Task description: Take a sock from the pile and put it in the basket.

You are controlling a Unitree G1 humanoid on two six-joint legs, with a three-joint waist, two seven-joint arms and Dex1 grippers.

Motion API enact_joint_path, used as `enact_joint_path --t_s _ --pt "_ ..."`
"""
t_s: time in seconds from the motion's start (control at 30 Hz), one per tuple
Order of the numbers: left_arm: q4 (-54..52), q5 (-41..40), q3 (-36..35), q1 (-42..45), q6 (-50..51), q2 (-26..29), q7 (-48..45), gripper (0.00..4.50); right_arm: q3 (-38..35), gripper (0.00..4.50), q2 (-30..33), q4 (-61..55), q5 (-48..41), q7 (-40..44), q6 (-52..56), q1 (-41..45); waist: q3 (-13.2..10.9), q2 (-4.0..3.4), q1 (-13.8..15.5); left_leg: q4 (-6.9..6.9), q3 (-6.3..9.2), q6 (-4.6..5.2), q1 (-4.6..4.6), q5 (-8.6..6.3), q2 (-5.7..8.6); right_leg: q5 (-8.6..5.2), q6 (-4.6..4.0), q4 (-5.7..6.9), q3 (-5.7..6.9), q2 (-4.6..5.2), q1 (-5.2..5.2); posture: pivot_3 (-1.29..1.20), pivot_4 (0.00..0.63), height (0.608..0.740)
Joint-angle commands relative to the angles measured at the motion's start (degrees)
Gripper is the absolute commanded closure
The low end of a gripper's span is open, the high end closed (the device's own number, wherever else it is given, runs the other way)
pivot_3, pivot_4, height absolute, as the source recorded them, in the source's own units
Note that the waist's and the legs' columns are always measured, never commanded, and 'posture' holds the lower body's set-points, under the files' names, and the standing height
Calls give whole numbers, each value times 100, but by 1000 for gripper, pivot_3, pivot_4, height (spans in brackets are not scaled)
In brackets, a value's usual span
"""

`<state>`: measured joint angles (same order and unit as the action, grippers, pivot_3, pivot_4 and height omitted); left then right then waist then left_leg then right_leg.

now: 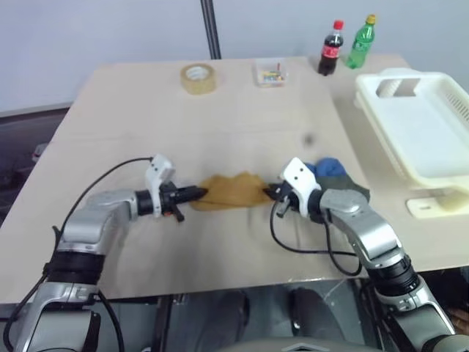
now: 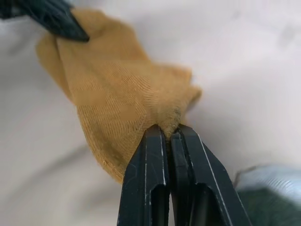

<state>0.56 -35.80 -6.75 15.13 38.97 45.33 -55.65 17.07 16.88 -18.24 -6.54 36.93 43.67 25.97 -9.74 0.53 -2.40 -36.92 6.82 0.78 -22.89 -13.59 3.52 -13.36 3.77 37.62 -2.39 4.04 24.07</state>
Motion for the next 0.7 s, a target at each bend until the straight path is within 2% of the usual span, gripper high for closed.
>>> enact_joint_path --t_s 0.03,0.17,0.27,0.47,0.6,0.7 --pt "-1439 -779 -1030 -736 726 -23 634 4500 -175 4445 134 -301 -201 140 31 271 -1 1 -18 9 -4 0 -1 0 0 0 0 -8 -3 2 3 0 150 740" --pt "-2355 -1153 -1595 -1375 1207 -415 1614 4500 -90 4445 239 214 -251 324 -198 611 -2 1 31 41 -4 0 2 0 -4 -1 -2 -24 0 3 10 0 150 740" --pt "-2661 -1163 -1662 -1686 1264 -765 2126 4500 136 4445 314 885 -123 504 -590 780 0 3 45 43 -3 1 10 -1 -1 -1 -2 -23 3 4 0 0 150 740" --pt "-2048 -725 -1185 -1451 1176 -1138 2601 4500 402 4445 424 2041 169 743 -1279 879 0 5 84 39 -1 0 17 1 14 0 -2 -13 8 -5 -6 0 150 740" --pt "-1708 -379 -913 -1292 881 -1174 2533 2969 452 4500 365 2600 324 776 -1874 958 2 7 54 37 -7 -11 19 8 17 0 -2 -11 3 -7 -6 0 150 740" --pt "-1831 -448 -1086 -1296 765 -1156 2516 1611 310 3539 444 2455 289 848 -2096 984 2 7 53 37 -6 -19 21 13 16 0 -2 -9 3 -5 -6 0 150 740"
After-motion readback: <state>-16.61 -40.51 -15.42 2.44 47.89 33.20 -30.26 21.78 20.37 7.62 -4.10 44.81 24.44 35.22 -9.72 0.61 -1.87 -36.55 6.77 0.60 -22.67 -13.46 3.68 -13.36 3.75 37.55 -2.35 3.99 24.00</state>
